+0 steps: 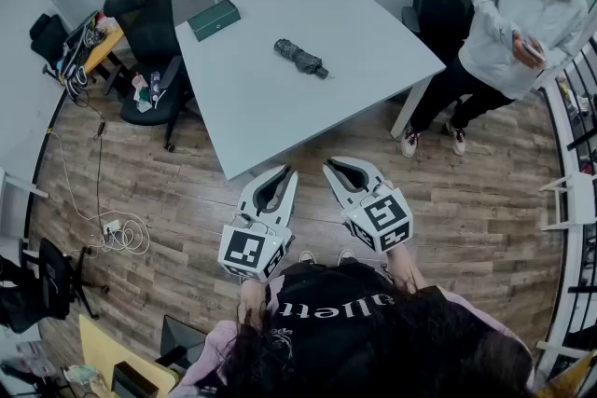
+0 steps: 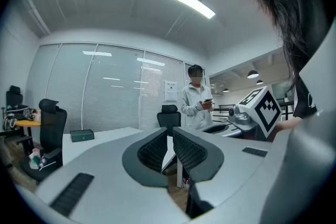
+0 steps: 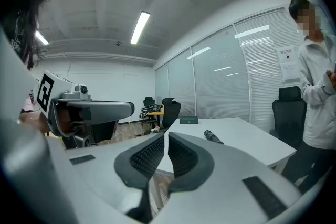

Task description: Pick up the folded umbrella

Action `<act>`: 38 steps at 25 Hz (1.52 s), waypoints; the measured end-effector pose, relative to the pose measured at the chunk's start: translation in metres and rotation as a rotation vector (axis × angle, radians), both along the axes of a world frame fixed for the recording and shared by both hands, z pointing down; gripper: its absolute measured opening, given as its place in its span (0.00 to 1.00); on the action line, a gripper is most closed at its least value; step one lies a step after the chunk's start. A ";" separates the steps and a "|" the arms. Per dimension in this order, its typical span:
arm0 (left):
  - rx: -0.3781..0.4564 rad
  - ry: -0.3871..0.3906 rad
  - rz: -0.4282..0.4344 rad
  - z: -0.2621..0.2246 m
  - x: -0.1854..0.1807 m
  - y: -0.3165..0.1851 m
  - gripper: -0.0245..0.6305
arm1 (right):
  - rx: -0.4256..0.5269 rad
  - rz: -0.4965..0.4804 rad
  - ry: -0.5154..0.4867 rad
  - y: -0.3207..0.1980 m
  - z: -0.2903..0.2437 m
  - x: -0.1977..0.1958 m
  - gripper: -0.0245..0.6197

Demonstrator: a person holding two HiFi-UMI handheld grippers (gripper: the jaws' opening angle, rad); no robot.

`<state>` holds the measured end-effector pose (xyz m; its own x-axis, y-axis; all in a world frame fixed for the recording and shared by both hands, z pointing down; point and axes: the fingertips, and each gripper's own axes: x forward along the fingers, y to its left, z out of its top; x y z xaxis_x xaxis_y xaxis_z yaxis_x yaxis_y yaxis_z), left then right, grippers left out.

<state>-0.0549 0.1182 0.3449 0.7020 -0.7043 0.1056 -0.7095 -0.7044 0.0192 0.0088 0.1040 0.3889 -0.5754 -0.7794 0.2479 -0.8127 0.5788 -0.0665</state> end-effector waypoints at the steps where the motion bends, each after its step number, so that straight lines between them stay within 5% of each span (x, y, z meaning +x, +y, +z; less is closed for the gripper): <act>1: 0.006 0.003 -0.001 -0.001 0.002 -0.002 0.11 | 0.006 -0.002 0.002 -0.002 -0.001 0.002 0.10; 13: 0.000 -0.004 -0.009 0.004 0.002 -0.016 0.11 | 0.005 -0.015 0.002 -0.016 0.002 0.000 0.09; 38: -0.031 0.019 0.046 0.026 -0.065 -0.034 0.11 | -0.062 0.014 -0.007 -0.028 0.032 -0.076 0.10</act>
<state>-0.1202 0.0839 0.3712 0.7355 -0.6680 0.1138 -0.6759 -0.7349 0.0547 -0.0667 0.0760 0.4208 -0.5663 -0.7709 0.2917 -0.8202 0.5619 -0.1076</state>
